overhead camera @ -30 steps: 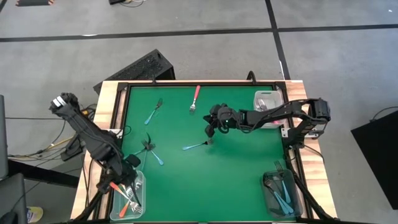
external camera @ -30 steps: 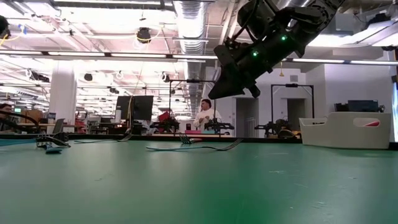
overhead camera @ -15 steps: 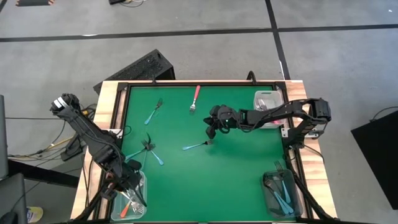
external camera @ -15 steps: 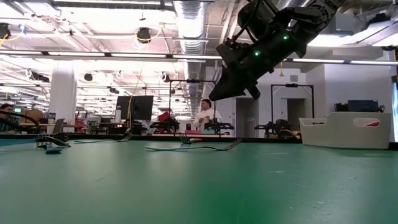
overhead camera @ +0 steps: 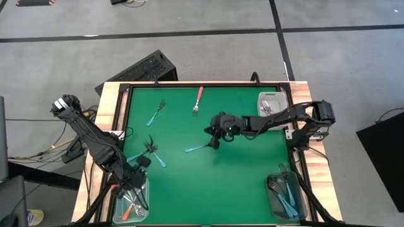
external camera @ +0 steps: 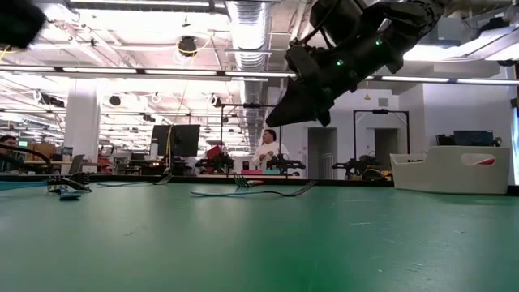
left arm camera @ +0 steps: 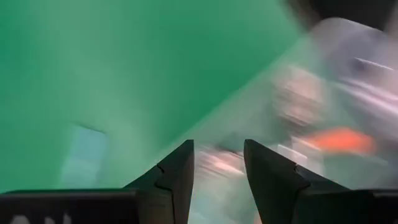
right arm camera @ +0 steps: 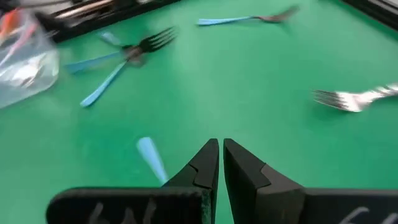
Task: Sort silverware by color (type)
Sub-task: Put the blue fork into the black bin
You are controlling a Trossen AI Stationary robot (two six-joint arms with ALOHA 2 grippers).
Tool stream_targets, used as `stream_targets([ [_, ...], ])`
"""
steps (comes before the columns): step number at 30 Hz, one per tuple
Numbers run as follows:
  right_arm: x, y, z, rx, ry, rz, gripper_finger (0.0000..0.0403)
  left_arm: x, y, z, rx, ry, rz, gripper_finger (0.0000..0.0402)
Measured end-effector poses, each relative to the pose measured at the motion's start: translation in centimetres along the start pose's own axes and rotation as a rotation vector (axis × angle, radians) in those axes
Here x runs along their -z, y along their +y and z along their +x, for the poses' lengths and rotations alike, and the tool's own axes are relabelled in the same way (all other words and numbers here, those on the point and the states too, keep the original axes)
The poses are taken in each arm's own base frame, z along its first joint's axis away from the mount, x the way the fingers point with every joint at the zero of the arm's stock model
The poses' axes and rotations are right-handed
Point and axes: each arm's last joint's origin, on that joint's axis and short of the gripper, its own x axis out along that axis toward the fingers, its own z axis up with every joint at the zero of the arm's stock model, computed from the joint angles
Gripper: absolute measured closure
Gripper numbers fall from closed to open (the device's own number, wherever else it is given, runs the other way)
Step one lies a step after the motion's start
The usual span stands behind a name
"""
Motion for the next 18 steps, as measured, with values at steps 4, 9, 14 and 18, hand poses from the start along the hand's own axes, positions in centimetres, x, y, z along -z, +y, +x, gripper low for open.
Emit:
stream_targets([
  [4,1.4,1.6,1.0,-0.034,0.043,-0.073,0.0338,-0.8,2.5,-0.1,-0.327,-0.087,-0.019,0.0274],
  [9,2.1,3.0,2.0,-0.052,0.067,-0.118,0.0287,-1.3,5.5,1.0,-0.251,-0.176,-0.067,0.0274],
  [14,2.5,3.3,3.0,-0.034,0.150,-0.140,0.0249,-0.8,8.0,2.7,-0.189,-0.285,-0.102,0.0275],
  [18,3.1,2.5,3.3,0.002,0.237,-0.168,0.0255,-0.4,9.7,3.5,-0.225,-0.389,-0.152,0.0275],
])
